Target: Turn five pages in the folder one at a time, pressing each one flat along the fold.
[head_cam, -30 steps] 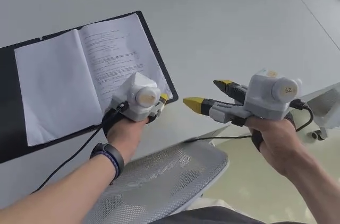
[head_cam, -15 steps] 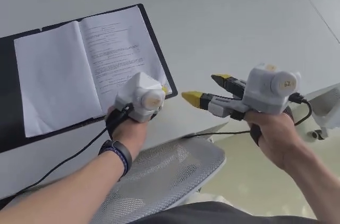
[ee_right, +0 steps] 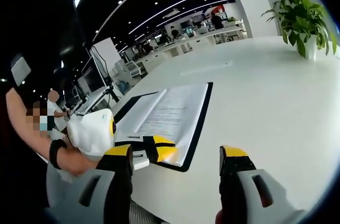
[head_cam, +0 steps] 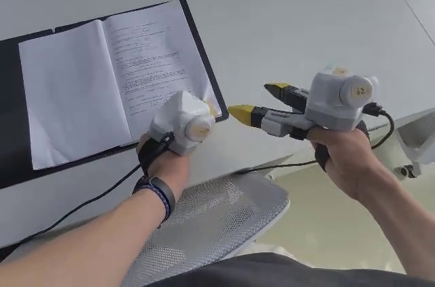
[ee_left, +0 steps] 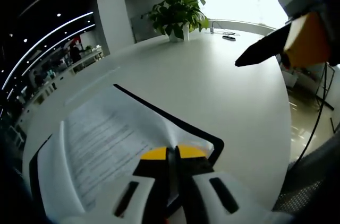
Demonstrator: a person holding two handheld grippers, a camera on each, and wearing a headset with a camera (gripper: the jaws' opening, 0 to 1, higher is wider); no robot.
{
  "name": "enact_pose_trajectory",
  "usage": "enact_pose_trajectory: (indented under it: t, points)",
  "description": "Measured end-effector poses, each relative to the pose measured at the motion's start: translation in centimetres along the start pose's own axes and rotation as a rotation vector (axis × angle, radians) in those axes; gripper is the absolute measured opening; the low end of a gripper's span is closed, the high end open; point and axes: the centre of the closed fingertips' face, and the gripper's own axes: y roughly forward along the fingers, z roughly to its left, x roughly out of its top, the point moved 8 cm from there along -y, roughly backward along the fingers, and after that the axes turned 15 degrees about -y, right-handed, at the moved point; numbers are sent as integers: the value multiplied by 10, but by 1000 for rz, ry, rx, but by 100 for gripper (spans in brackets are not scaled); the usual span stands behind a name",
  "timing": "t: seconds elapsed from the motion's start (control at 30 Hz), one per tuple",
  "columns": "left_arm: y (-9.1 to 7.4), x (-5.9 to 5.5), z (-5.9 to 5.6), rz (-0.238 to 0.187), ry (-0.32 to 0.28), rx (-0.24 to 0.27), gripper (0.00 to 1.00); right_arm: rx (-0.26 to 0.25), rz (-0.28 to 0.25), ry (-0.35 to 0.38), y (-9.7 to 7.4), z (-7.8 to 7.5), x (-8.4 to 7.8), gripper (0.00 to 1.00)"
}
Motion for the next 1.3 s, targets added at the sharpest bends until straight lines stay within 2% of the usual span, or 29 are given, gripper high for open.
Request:
enact_pose_trajectory:
  t: [0.13, 0.2, 0.23, 0.3, 0.43, 0.6, 0.8, 1.3]
  points:
    - [0, 0, 1, -4, -1, 0, 0, 26, 2, -5, 13, -1, 2, 64]
    - [-1, 0, 3, -7, -33, -5, 0, 46, 4, -12, 22, 0, 4, 63]
    - [-1, 1, 3, -7, -26, -7, 0, 61, 6, -17, 28, 0, 5, 63]
    - [-1, 0, 5, -13, -57, -16, 0, 80, 10, -15, 36, -1, 5, 62]
    - [0, -1, 5, -15, -74, -32, 0, 120, 23, -18, 54, -3, 6, 59]
    - [0, -1, 6, -17, -71, -44, 0, 164, 20, 3, 74, -4, 8, 55]
    - [1, -2, 6, -17, -65, -53, 0, 207, 45, 10, 96, -3, 4, 53]
    - [3, -2, 7, -21, -73, -64, 0, 235, 72, 45, 105, -4, -6, 48]
